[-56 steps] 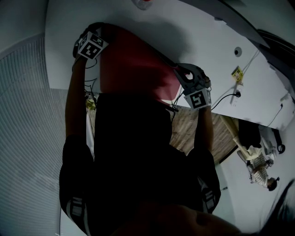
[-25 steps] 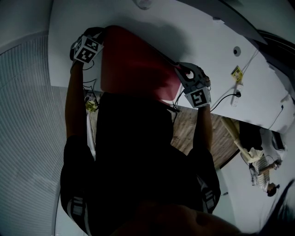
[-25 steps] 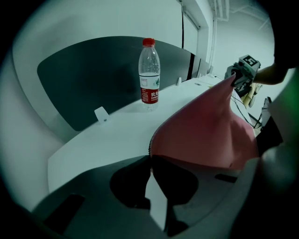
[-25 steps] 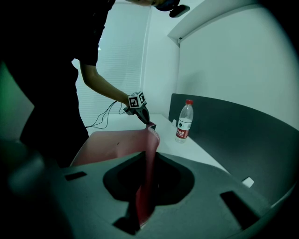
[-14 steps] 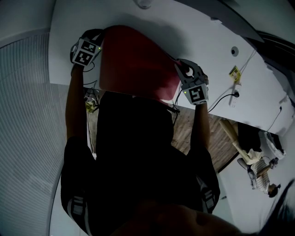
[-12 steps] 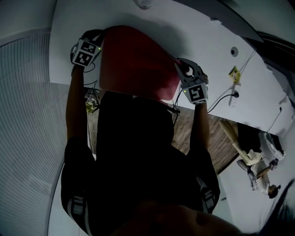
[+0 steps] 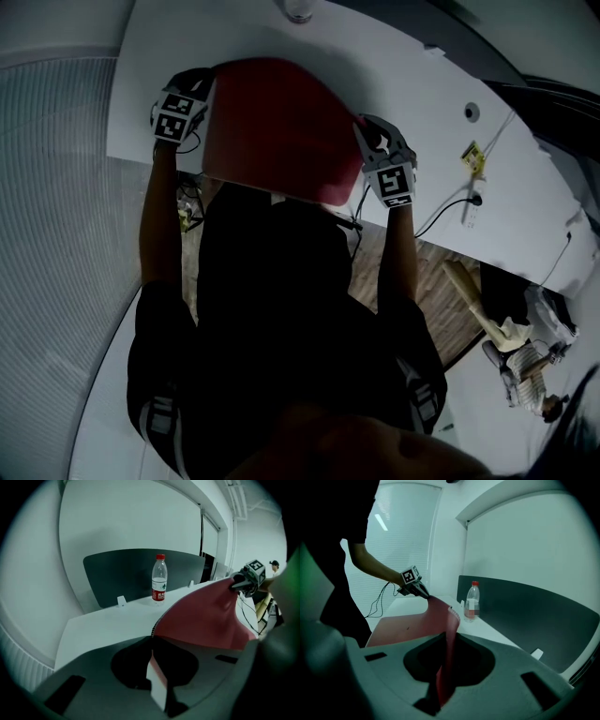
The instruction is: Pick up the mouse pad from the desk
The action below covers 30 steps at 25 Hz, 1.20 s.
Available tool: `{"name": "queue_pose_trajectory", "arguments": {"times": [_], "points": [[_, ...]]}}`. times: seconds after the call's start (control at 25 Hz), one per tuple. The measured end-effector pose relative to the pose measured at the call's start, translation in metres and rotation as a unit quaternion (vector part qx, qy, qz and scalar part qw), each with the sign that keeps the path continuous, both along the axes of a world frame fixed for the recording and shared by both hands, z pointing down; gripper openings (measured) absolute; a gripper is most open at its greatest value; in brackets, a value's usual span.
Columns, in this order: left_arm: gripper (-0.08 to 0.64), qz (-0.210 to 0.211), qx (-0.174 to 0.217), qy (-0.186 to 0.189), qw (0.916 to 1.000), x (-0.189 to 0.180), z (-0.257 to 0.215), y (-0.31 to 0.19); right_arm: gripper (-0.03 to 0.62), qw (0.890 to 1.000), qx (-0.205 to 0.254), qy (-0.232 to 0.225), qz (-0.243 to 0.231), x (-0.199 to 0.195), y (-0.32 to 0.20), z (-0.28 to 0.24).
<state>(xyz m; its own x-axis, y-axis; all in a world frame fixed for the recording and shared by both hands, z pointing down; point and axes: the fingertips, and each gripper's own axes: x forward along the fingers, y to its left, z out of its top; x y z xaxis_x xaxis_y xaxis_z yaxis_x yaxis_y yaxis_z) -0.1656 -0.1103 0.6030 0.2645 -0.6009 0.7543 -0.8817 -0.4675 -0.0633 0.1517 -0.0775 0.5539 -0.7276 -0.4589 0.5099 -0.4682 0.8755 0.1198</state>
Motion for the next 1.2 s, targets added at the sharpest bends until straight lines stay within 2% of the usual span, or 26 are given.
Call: {"name": "queue_pose_trajectory", "arguments": {"times": [0.12, 0.4, 0.72, 0.96, 1.2], "points": [[0.014, -0.016, 0.013, 0.006, 0.9998, 0.001, -0.009, 0.006, 0.035, 1.0, 0.003, 0.002, 0.009, -0.001, 0.0, -0.003], [0.012, -0.015, 0.034, 0.01, 0.9993, 0.003, -0.027, 0.018, 0.035, 0.999, -0.004, 0.005, 0.053, -0.001, 0.006, -0.01], [0.012, -0.014, 0.078, 0.06, 0.995, 0.007, -0.059, 0.039, 0.034, 0.992, 0.0, 0.007, 0.127, 0.003, 0.017, -0.021], [0.012, -0.026, 0.112, 0.106, 0.9877, 0.006, -0.08, 0.051, 0.034, 0.984, 0.009, 0.004, 0.177, 0.004, 0.028, -0.032], [0.012, -0.018, 0.146, 0.109, 0.983, 0.007, -0.1, 0.059, 0.034, 0.979, 0.025, 0.007, 0.203, 0.009, 0.033, -0.046]]}}
